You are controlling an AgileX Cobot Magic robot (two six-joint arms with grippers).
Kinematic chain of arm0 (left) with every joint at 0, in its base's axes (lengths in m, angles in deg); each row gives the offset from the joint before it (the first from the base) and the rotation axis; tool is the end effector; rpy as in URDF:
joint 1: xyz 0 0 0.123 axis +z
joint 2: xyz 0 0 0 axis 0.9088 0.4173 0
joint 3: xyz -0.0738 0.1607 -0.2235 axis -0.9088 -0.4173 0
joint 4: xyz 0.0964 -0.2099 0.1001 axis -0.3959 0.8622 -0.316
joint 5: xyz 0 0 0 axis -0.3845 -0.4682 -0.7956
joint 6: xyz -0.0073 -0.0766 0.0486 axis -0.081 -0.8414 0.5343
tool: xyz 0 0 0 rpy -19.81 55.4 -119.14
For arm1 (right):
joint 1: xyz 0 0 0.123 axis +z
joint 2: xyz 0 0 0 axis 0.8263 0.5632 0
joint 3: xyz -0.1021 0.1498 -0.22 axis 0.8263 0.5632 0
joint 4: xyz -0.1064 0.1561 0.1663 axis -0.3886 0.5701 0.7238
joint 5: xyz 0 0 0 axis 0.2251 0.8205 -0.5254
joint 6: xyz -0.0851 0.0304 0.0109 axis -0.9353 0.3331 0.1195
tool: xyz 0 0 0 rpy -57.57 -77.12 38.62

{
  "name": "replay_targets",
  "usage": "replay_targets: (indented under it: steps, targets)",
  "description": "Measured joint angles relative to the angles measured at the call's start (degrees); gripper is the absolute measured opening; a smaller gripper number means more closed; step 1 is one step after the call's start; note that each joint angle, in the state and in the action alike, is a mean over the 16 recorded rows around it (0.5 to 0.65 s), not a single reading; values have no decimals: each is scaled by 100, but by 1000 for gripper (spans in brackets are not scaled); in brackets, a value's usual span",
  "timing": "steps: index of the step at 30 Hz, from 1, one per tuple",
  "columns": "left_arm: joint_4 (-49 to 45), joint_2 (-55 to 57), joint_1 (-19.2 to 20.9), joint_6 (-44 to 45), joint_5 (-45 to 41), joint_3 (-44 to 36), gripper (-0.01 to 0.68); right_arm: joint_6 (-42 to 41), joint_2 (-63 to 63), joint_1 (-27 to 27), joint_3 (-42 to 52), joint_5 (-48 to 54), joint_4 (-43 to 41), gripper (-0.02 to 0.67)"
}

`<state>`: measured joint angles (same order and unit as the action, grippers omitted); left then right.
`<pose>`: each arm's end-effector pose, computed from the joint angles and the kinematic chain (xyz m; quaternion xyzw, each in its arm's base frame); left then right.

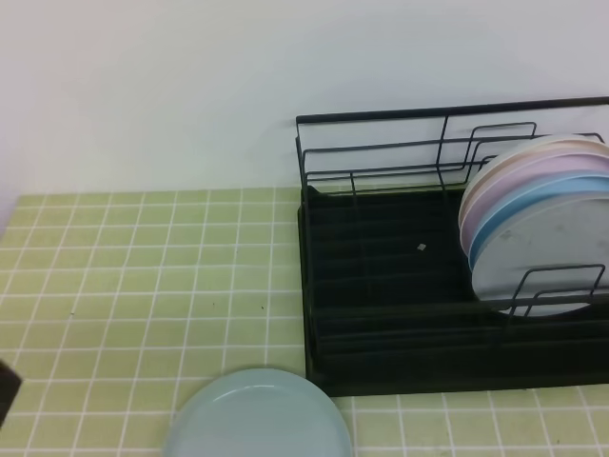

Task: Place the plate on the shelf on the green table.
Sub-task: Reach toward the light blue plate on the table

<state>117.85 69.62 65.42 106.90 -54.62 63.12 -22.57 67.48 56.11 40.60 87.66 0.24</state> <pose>0.0547 -0.0325 0.2836 -0.0886 0.7040 -0.3315 0.6218 0.0243 0.0425 0.3331 -0.1725 0.6899 0.1705 0.6821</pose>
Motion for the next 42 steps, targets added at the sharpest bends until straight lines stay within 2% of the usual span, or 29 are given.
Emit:
replay_targets:
  steps: [4, 10, 15, 19, 31, 42]
  targets:
    - [-421, 746, 0, 30, -261, 382, 34, 83, 595, 3, -172, 234, -170, -2]
    - [-983, 2107, 0, 1, -833, 873, 133, 260, 1283, 15, -218, 483, -97, -2]
    - [-1368, 3391, 0, 186, -1409, 1332, 213, 268, 1553, 68, -218, 598, 48, -2]
    - [-1612, 4482, 0, 376, -1866, 1759, 252, 190, 1603, 121, -218, 689, 156, -2]
    - [-1950, 7221, -20, 896, -2488, 2832, 243, 36, 1607, 218, -218, 982, 203, -2]
    - [-2249, 8415, -447, 1031, -2321, 3122, 245, 34, 1607, 218, -218, 1030, 211, -2]
